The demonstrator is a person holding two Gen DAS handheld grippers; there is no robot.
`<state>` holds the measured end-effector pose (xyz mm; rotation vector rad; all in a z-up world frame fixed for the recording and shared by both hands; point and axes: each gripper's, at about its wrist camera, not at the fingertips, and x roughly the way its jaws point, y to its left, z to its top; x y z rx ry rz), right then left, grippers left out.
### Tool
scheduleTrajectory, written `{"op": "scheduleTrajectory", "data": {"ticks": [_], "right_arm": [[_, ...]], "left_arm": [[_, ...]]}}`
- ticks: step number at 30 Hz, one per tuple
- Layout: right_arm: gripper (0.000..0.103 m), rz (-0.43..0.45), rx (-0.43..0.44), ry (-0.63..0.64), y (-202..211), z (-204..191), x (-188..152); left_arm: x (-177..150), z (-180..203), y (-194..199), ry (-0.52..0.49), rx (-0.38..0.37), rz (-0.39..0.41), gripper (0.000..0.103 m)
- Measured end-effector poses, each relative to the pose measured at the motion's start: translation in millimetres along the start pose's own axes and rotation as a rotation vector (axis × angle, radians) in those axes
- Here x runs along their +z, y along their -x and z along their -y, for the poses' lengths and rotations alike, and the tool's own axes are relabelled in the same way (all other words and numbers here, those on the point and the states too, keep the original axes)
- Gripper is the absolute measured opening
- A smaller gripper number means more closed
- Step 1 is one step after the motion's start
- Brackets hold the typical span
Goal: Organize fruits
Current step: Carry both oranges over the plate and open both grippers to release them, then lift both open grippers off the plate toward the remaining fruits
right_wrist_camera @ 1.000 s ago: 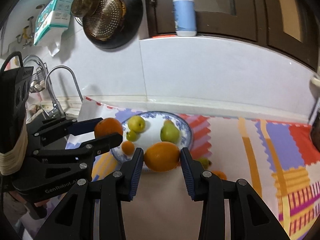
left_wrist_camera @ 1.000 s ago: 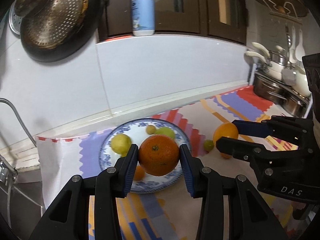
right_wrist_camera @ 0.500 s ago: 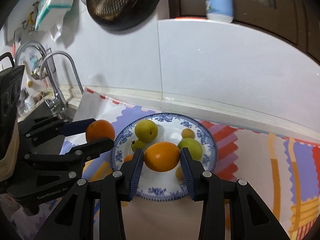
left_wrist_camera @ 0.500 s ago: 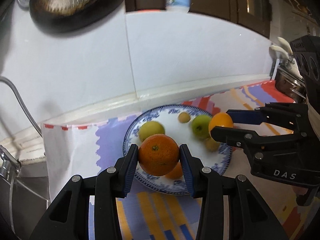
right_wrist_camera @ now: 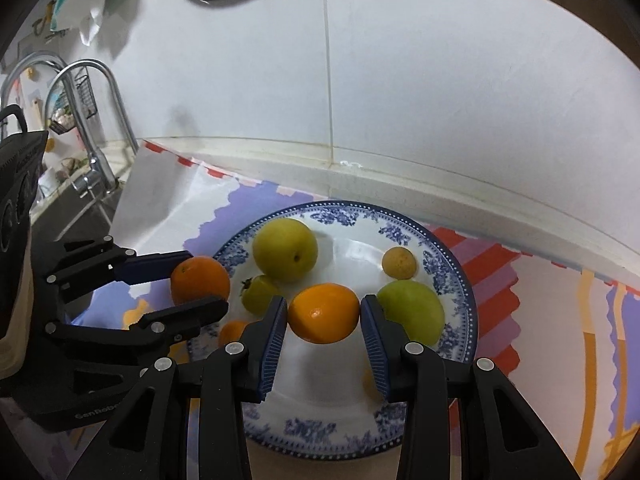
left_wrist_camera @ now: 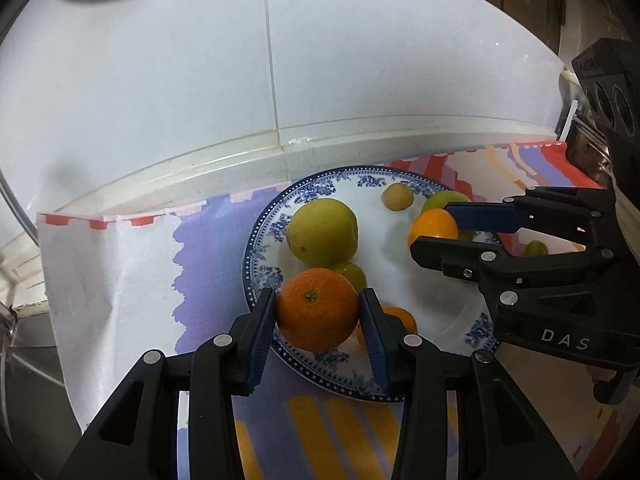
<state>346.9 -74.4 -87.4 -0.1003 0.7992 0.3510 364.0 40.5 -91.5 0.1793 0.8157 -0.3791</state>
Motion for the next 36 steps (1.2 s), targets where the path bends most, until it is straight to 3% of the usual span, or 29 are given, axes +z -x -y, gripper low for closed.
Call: {"op": "scheduleTrajectory", "data": {"ticks": [7, 11, 14, 16, 28, 36], "right_arm": [[0.039, -0.016, -0.014, -0.004, -8.9, 2.6, 0.4], [0.047, -0.019, -0.025, -0.005, -7.4, 2.6, 0.4], [0.047, -0.008, -0.038, -0.006, -1.2, 3.0, -0.2], [0.047, 0.055, -0.049, -0.006, 6.4, 2.8, -1.7], [0.048, 0.178, -0.101, -0.041, 79.9, 4.8, -16.4], [0.063, 0.266, -0.148, -0.105, 136.7, 13.9, -36.3]], "left_arm": [[1.6, -1.9, -7.3, -0.002, -0.004, 0.000, 0.042], [4.8, -1.7, -5.6, -0.004, 0.001, 0.010, 0.052], [5.6, -1.4, -0.7, 0.003, 0.014, 0.016, 0.053], [6.0, -0.3, 5.9, 0.006, 0.026, 0.025, 0.053], [14.4, 23.7, 76.0, 0.009, 0.056, 0.174, 0.064], [17.5, 56.3, 118.1, -0.024, 0.053, 0.260, 0.075]]}}
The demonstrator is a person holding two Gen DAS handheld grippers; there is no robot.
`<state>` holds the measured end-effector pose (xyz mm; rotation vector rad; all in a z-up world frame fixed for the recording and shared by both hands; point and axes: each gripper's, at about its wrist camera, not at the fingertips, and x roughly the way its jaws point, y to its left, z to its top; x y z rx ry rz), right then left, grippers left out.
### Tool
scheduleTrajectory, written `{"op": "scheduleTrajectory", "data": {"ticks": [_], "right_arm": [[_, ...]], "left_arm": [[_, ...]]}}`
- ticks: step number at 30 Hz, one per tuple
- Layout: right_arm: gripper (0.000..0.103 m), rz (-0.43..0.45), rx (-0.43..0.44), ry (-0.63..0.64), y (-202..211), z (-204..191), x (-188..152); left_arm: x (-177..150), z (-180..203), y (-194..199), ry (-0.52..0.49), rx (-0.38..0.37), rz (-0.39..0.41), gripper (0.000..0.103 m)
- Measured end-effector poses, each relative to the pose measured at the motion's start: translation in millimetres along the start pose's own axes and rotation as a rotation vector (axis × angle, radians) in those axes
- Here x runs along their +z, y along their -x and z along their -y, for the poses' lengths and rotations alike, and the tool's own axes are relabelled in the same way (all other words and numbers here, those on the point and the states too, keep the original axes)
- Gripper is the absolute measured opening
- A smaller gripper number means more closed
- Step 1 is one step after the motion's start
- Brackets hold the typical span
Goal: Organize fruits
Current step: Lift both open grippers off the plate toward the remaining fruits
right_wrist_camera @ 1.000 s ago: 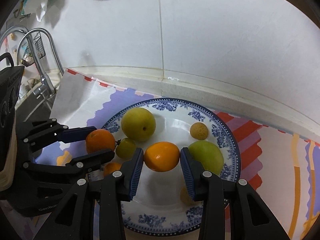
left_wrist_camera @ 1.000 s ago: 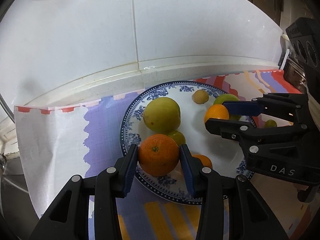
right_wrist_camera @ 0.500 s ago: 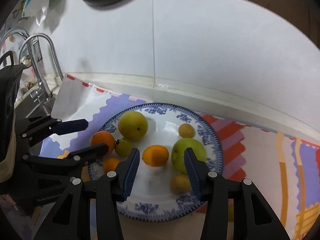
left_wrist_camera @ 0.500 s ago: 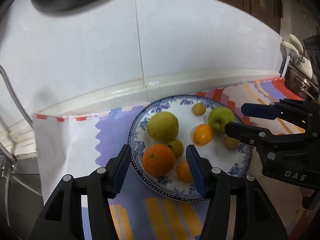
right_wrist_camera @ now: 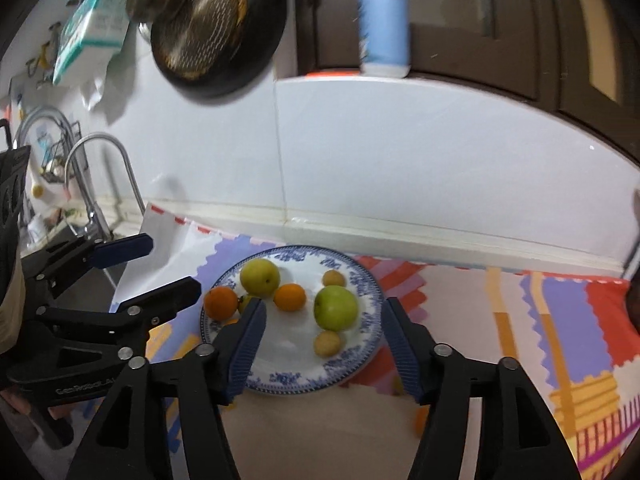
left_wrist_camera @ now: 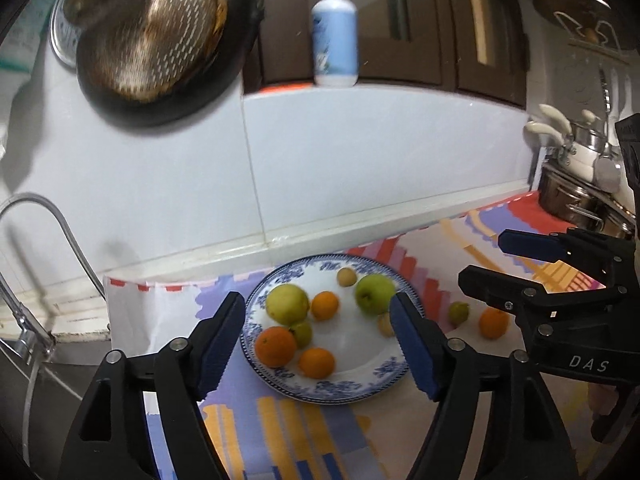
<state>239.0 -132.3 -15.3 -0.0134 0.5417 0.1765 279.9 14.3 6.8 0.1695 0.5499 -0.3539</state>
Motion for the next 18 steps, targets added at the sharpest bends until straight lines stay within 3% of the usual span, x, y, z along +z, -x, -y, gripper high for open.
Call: {"op": "scheduleTrajectory", "data": {"ticks": [7, 18], "right_arm": [[0.065, 0.047, -0.062, -0.005, 42.2, 17.4, -13.6], [0.065, 0.037, -0.121, 0.005, 72.2, 41.3, -35.0]], "left_arm": [[-0.6, 33.2, 27.3, -0.023, -0.023, 0.038, 0.079], [-8.8, 71.1, 35.6, -0.072, -0.047, 0.079, 0.079]]}}
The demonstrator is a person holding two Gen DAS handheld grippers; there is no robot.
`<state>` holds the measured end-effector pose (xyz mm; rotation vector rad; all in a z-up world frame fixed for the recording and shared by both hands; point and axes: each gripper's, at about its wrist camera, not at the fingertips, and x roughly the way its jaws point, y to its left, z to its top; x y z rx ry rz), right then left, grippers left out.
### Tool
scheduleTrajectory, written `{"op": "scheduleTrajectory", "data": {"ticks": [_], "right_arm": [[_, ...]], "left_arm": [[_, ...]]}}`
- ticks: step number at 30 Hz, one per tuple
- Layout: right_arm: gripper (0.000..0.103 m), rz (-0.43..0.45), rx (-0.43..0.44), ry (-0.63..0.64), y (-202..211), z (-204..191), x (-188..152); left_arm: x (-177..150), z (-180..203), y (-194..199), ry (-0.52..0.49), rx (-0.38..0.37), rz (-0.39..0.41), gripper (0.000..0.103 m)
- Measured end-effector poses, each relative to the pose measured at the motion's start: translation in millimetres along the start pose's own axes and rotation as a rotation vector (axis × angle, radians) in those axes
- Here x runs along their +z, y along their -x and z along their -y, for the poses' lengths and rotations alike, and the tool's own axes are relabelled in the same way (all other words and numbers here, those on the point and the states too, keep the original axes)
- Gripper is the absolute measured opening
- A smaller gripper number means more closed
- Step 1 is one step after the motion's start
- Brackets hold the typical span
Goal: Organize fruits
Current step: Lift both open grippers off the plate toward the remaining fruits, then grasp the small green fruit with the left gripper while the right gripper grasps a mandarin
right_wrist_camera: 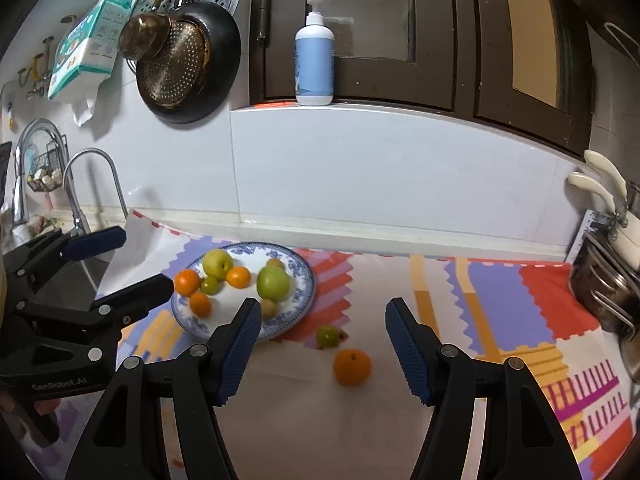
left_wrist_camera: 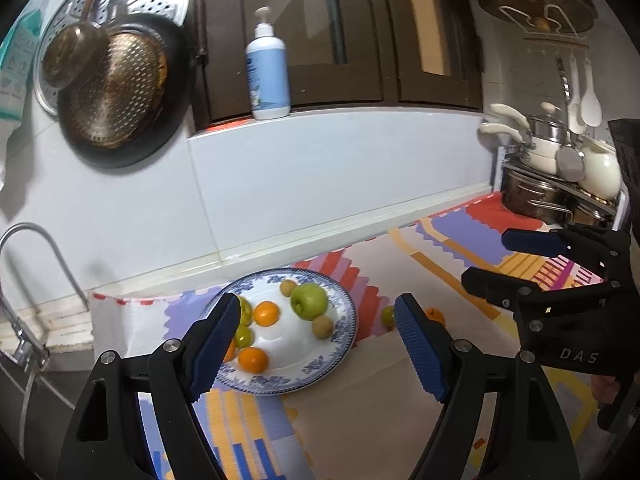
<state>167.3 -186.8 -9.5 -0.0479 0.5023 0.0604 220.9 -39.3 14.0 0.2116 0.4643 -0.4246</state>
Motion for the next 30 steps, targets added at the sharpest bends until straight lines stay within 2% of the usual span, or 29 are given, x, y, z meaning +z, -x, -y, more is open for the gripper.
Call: {"op": "scheduleTrajectory", "data": {"ticks": [3, 14, 21, 24, 30], "right_arm": [[0.065, -0.020, -0.008, 0.005, -3.8, 5.1, -5.8], [0.065, -0.118, -0.006, -0.024, -42.7, 21.5, -28.6], [0.065, -0.207, 0.009, -0.052, -77.3, 27.8, -45.1], [0.065, -0.239, 0.019, -0.059, -88.9, 29.3, -51.9], [0.063, -0.264, 0.032, -0.089, -105.5, 35.0, -60.4]], "left_arm": [[-2.2, 6.4, -7.5, -0.033, -0.029, 0.007, 0.079], [-1.2, 19.8, -61.4, -0.149, -0.143, -0.059, 0.073], [-11.3, 31.5, -110.0, -0.270, -0.259, -0.166, 0.063], [-16.1, 34.3, -129.9, -0.273, -0.315, -0.226, 0.058], [-19.5, 39.6, -162.7, -0.257, -0.373, -0.306, 0.051]]}}
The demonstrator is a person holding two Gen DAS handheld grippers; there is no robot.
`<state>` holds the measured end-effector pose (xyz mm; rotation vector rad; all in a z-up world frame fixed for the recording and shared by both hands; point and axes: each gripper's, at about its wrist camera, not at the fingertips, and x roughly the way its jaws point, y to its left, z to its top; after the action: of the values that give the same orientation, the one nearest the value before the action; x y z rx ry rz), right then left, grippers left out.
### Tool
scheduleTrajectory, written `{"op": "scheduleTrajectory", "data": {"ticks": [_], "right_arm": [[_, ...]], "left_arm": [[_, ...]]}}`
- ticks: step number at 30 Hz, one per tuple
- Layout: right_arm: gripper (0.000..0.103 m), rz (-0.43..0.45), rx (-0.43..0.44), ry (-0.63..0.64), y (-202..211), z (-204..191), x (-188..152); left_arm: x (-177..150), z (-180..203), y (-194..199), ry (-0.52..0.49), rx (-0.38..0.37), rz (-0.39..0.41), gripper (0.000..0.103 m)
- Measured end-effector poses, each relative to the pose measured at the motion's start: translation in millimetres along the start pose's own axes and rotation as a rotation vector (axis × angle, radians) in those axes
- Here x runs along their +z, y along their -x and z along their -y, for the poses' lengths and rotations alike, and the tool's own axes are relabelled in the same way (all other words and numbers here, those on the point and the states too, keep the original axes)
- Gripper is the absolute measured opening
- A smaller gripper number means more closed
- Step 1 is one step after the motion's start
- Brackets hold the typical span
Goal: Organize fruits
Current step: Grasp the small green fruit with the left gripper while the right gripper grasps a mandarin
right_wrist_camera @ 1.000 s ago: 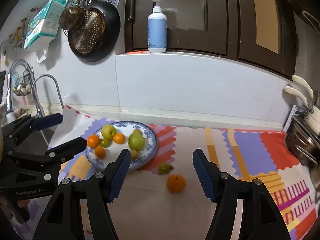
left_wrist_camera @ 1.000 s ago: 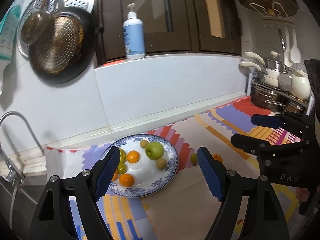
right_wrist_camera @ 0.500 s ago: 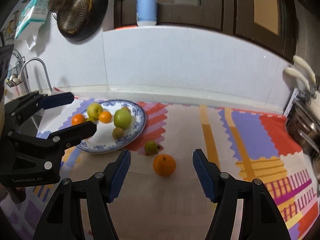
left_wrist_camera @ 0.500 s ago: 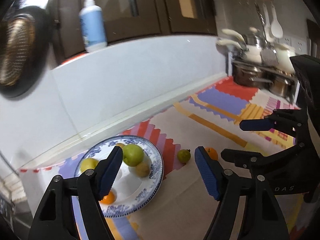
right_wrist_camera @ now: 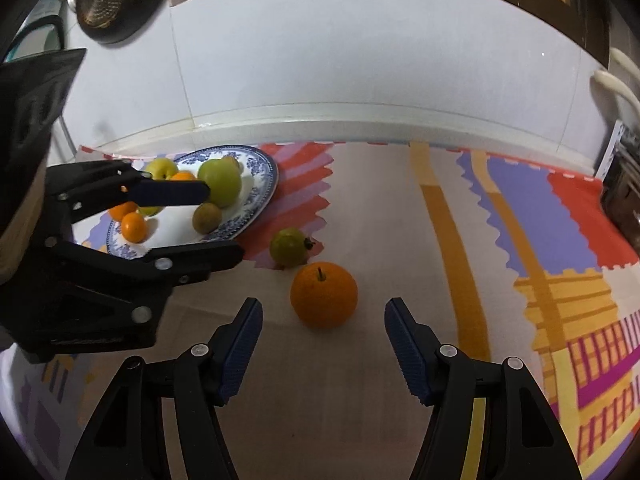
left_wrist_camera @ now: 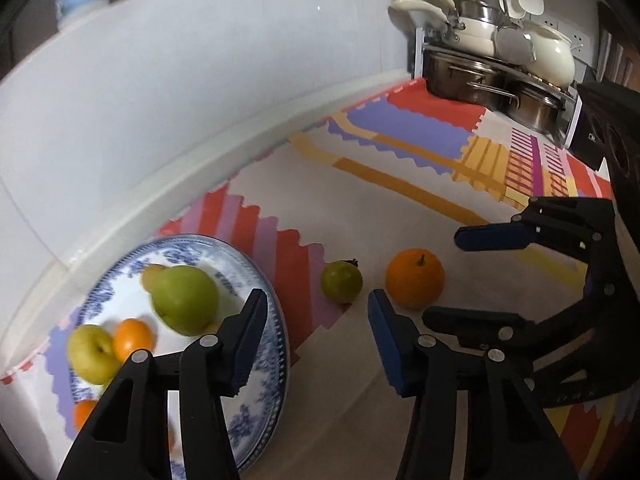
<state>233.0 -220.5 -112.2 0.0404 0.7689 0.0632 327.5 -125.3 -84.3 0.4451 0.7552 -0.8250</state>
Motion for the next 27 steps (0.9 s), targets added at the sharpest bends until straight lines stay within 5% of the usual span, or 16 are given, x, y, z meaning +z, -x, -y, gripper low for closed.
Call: {"op": "scheduleTrajectory", "data": {"ticks": [19, 27], "right_arm": [[0.047, -0.020, 0.069, -0.019, -22.1, 9.9, 4.4], [0.042, -0.017, 0.075, -0.024, -20.7, 10.0, 3.5]], "left_arm": [[14.1, 1.4, -39.9, 0.071, -0.081, -0.078, 0.029], [14.2, 2.9, -33.2, 0.078, -0.060, -0.062, 0.028]]}}
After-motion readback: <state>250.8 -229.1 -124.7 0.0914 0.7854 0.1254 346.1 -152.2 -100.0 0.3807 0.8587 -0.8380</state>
